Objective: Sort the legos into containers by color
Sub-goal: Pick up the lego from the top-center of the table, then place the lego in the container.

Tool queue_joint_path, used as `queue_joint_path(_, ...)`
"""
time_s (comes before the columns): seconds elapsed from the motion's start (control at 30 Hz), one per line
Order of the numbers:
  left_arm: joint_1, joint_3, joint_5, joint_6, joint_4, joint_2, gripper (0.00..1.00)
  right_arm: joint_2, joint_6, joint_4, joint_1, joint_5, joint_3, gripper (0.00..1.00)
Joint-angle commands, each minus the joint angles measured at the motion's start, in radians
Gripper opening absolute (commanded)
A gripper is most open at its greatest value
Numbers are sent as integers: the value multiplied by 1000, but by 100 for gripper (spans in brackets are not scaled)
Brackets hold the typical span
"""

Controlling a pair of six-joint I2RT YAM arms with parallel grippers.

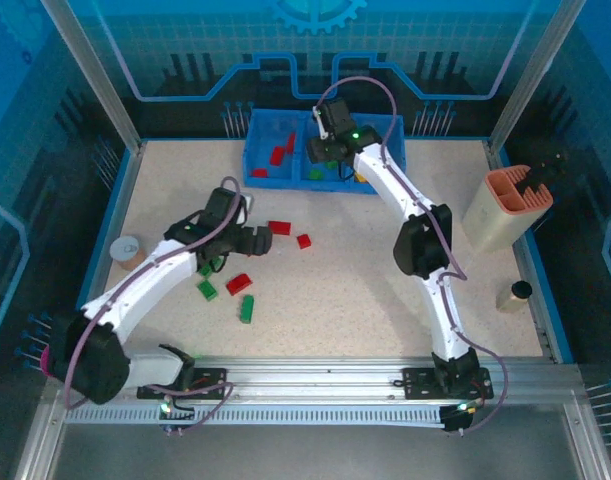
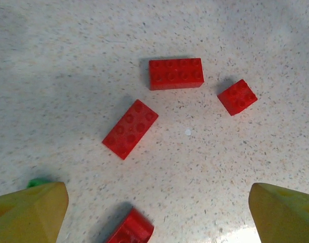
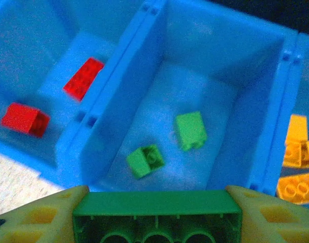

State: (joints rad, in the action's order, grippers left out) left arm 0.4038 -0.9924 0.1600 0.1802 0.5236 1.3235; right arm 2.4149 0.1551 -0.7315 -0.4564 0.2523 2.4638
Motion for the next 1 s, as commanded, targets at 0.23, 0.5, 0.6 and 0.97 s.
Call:
queue_joint_path(0.23, 40, -88, 42, -14, -108, 200, 93, 203, -59, 160, 55, -91, 105, 56)
queue_joint_path(0.5, 61, -178, 66, -26, -141, 367, 93, 186, -92, 249, 61, -90, -16, 67)
queue_joint_path(0.6, 69, -217, 70, -27, -147, 424, 94, 174, -101, 266, 61, -82, -35, 71)
queue_joint_path(0.97, 70, -339, 114, -10, -152, 575, 93, 134, -100, 282, 64, -130, -39, 87)
